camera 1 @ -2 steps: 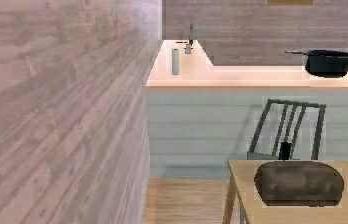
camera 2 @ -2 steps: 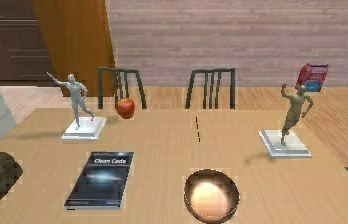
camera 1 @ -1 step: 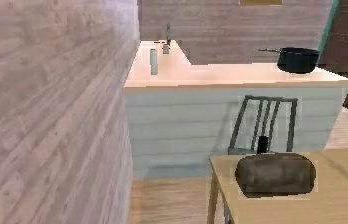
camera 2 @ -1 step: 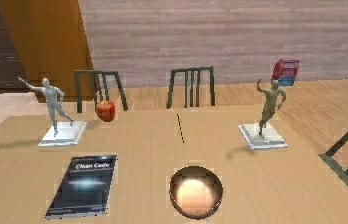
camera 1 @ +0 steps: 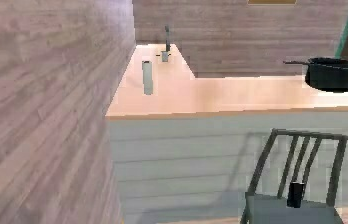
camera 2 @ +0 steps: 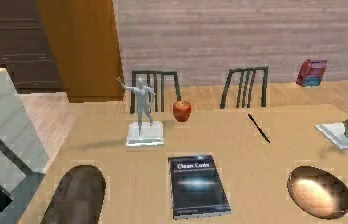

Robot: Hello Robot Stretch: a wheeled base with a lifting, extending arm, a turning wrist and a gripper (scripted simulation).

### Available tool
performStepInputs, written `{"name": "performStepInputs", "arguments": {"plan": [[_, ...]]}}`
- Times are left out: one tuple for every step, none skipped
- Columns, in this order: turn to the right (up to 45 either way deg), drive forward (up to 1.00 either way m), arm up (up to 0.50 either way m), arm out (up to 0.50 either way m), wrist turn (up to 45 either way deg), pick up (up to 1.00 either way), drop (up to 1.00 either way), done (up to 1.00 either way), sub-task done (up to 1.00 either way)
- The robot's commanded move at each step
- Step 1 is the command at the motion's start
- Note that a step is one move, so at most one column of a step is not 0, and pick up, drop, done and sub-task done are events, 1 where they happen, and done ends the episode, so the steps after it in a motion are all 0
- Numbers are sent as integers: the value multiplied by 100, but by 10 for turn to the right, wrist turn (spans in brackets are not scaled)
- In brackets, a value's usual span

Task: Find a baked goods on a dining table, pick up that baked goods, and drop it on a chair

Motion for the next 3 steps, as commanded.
{"name": "performStepInputs", "arguments": {"plan": [[-270, 0, 0, 0, 0, 0, 0, 0, 0], [0, 0, 50, 0, 0, 0, 0, 0, 0], [0, 0, 38, 0, 0, 0, 0, 0, 0]]}}
